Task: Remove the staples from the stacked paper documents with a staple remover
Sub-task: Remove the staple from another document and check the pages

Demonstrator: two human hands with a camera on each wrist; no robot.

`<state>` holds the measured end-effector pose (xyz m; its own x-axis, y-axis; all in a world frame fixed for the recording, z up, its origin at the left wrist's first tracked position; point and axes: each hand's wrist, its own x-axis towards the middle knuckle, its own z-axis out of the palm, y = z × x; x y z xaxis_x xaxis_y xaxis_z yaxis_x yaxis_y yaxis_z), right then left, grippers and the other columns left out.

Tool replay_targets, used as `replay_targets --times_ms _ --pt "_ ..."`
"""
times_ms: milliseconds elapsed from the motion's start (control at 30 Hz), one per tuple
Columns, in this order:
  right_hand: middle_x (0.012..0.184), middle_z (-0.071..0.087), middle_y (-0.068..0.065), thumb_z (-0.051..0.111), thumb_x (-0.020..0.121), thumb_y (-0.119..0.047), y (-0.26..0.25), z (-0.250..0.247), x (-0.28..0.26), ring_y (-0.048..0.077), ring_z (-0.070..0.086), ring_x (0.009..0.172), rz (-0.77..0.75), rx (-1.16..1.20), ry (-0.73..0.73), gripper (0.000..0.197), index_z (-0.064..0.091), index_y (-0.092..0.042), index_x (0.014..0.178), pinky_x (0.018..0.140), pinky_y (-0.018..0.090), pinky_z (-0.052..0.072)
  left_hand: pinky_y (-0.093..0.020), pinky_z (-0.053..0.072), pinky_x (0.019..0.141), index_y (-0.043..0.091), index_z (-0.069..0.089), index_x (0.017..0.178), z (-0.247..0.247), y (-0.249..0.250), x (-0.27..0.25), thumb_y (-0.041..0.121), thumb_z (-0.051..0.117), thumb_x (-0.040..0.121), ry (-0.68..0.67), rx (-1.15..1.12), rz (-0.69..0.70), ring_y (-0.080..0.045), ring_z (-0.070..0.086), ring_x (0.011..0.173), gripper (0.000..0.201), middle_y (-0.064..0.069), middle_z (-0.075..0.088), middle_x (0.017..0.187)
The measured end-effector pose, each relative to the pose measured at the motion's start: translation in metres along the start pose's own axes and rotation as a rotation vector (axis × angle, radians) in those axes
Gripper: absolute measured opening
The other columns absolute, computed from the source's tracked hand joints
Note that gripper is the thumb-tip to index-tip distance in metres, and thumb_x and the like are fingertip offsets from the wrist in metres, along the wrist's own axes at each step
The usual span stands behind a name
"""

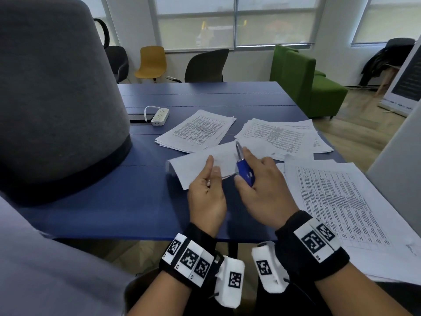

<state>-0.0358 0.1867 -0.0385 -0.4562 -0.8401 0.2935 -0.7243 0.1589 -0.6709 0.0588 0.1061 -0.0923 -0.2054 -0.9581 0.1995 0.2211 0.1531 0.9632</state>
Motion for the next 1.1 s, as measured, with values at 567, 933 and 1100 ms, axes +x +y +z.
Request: replay_targets --times_ms 567,933,1100 --pt "0.086 0.075 0.007 0.050 0.094 -0.012 -0.014 -0.006 0.005 0.017 0.059 0.068 0.082 0.327 -0.341 0.037 0.072 -0.037 0.110 0.073 0.034 0.050 -0.022 0.054 0.100 0.019 0.061 0.140 -0.013 0.000 0.004 -0.002 0.058 0.098 0.112 0.129 0.089 0.009 0.066 0.100 0.047 0.038 0.067 0.106" --pt "0.050 0.049 -0.015 0.050 0.094 -0.012 -0.012 -0.002 0.008 0.002 0.041 0.047 0.058 0.309 -0.373 0.034 0.072 -0.024 0.117 0.055 0.020 0.037 -0.041 0.054 0.104 0.036 0.069 0.123 -0.009 -0.009 0.000 0.010 0.059 0.101 0.120 0.093 0.069 -0.002 0.070 0.106 0.036 0.032 0.072 0.107" --pt "0.078 0.071 -0.019 0.048 0.095 -0.016 -0.013 0.003 0.006 0.003 0.060 0.066 0.038 0.270 -0.327 0.038 0.068 -0.024 0.125 0.070 0.024 0.050 -0.033 0.053 0.102 0.034 0.065 0.124 -0.009 -0.006 -0.001 0.009 0.056 0.103 0.081 0.068 0.055 0.005 0.068 0.101 0.034 0.034 0.072 0.100"
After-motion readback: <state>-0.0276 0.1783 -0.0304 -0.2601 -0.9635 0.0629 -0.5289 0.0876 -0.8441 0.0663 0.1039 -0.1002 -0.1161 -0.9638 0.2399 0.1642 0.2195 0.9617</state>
